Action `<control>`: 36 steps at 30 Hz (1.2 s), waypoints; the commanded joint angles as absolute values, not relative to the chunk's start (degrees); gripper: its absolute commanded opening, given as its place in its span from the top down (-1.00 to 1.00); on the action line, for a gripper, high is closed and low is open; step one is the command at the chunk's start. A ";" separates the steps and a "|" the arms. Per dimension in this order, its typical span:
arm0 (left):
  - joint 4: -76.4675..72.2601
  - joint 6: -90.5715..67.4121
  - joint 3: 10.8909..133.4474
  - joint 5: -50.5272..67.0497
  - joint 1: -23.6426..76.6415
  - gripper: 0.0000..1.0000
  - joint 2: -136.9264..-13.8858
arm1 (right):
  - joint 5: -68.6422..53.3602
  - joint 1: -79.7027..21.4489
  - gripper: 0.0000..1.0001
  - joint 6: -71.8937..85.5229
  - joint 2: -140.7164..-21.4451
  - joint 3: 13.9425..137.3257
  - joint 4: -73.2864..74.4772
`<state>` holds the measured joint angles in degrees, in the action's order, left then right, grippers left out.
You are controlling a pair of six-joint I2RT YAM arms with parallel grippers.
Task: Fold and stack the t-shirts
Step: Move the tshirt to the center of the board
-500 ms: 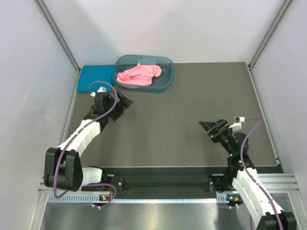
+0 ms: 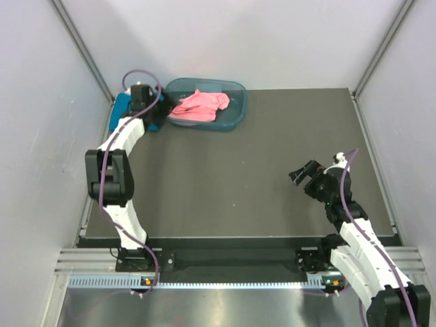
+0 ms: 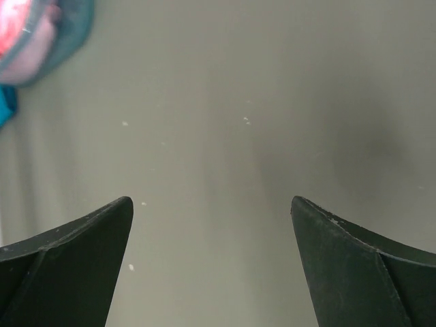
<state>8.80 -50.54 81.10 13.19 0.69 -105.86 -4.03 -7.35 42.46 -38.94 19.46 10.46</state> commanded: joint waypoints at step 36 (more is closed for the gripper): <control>8.70 -31.46 136.23 5.18 9.05 1.00 -140.47 | -4.13 -5.80 -0.94 29.80 -55.37 32.87 19.51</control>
<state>14.70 -28.73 133.40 2.13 8.88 -149.60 -3.11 -6.48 31.38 -54.28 30.48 19.79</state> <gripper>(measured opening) 0.036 0.972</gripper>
